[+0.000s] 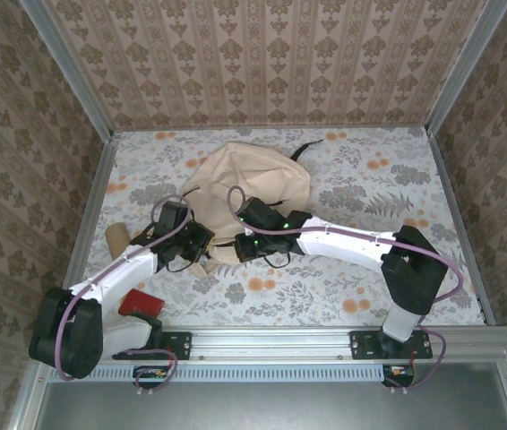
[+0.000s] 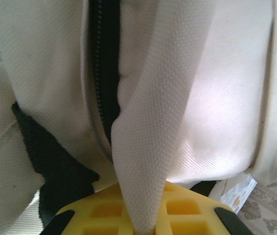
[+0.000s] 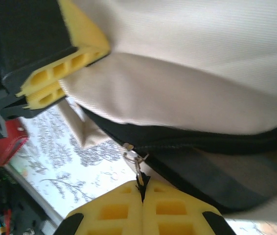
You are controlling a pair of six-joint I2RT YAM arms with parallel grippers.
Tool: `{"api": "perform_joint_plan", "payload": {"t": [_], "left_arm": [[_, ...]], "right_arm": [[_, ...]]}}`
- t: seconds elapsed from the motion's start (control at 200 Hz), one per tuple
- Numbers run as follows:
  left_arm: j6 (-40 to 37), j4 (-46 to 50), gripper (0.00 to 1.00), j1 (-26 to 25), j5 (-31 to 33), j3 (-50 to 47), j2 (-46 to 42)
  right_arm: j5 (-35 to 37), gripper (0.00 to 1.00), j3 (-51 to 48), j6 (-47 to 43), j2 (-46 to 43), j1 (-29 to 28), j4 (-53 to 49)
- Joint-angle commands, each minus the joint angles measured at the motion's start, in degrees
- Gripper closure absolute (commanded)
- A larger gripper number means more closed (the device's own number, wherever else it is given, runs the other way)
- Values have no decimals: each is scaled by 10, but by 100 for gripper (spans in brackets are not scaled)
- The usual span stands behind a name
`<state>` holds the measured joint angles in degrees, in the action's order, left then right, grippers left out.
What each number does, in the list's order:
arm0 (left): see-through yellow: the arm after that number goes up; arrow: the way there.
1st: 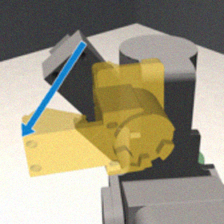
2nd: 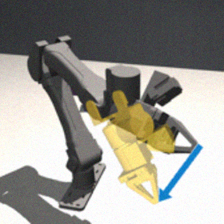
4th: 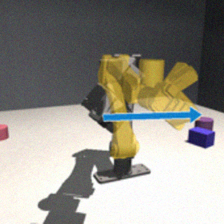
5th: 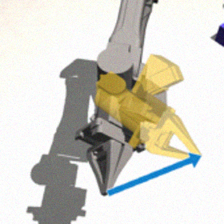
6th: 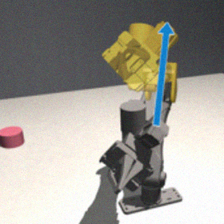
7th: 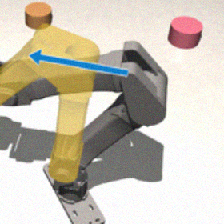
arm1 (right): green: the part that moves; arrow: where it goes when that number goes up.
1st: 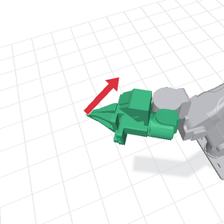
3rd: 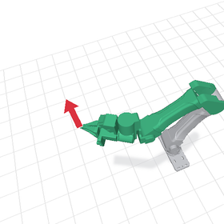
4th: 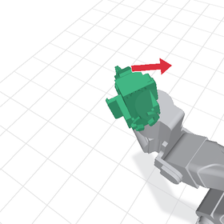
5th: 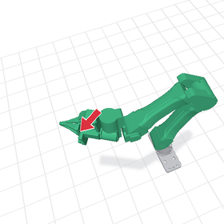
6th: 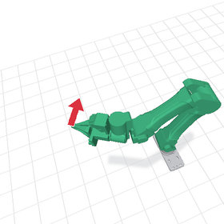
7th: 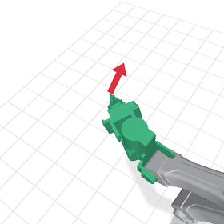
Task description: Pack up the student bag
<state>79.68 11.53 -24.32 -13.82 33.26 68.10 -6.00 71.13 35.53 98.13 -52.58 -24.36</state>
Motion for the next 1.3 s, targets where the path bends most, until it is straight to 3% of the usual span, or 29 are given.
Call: {"api": "perform_joint_plan", "payload": {"t": [0.0,0.265,0.475,0.545,0.67,0.755,0.99,1.21,1.295], "left_arm": [[-27,44,91,2,49,-24,4],[-52,60,95,3,65,-34,2],[-67,64,100,9,62,-36,-3],[-76,63,100,10,59,-31,-4],[-105,64,100,10,49,-10,5],[-112,63,100,10,48,0,13],[-134,77,100,26,50,7,23],[-173,57,100,36,30,24,37],[-191,39,100,34,12,41,54]], "right_arm": [[83,100,19,-15,-22,5,-132],[159,100,16,-20,-12,44,-201],[164,100,25,-30,2,61,-211],[137,100,27,-40,-3,60,-201],[0,100,14,-74,-31,55,-132],[-19,100,34,-76,-31,48,-138],[117,100,66,-48,-21,53,-247],[142,100,56,-25,-51,57,-291],[113,100,45,-23,-59,55,-281]]}}
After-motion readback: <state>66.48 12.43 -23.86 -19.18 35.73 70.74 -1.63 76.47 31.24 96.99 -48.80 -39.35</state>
